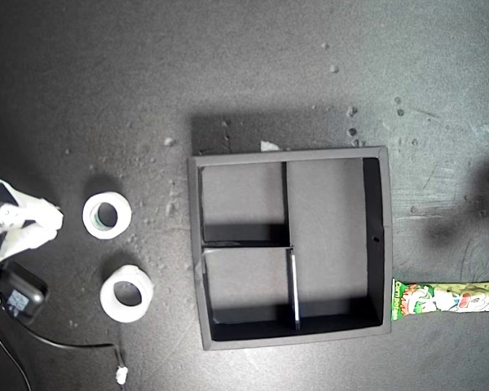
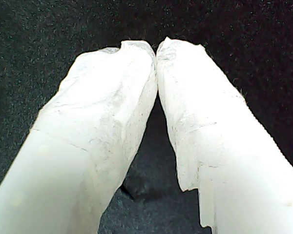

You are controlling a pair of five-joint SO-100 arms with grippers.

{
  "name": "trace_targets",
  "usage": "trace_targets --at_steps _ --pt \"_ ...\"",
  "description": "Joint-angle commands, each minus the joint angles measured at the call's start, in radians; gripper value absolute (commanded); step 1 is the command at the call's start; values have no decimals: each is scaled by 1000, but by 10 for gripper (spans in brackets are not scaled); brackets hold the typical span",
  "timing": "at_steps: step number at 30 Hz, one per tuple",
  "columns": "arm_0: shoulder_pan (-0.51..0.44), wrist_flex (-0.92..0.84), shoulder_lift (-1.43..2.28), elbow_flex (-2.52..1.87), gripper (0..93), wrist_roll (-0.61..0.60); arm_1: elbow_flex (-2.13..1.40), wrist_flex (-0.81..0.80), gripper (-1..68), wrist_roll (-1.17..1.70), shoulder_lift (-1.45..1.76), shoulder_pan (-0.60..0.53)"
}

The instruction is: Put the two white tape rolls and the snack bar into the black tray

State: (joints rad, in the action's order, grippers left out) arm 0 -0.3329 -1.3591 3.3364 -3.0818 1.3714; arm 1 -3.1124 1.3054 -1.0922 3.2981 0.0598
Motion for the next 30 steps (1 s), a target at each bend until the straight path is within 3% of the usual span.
trace_targets --at_steps 1,15,30 --pt "2 -37 48 -57 3 -9 -12 17 0 -29 -6 -2" --pt "32 -37 48 -57 3 -29 -12 18 0 -71 -6 60" --pt "49 -23 48 -57 5 58 -12 6 0 -75 -6 60"
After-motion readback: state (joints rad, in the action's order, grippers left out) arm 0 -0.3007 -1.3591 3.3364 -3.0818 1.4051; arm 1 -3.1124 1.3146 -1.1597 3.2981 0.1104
